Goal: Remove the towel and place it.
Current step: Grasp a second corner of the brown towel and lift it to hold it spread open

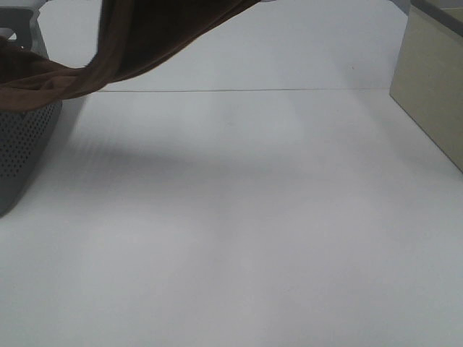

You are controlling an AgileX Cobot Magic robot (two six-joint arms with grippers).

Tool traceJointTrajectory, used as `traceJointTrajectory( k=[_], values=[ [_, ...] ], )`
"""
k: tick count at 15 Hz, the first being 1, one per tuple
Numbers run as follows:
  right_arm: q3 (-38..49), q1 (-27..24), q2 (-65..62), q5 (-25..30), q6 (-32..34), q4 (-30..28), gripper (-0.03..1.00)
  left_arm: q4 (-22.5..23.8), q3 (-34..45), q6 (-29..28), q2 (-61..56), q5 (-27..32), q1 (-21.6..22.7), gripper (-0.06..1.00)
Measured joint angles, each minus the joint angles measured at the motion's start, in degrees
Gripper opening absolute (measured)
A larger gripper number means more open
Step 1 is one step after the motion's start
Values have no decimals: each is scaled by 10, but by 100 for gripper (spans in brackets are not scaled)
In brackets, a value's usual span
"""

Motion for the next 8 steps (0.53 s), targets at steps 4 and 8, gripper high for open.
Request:
traceJointTrajectory(
  k=[4,8],
  values=[
    [-48,0,0,-68,14,-88,1,-90,0,-2,3,-80,68,0],
    [-49,0,24,-254,14,-110,1,-103,0,1,42,-189,119,0]
  ],
)
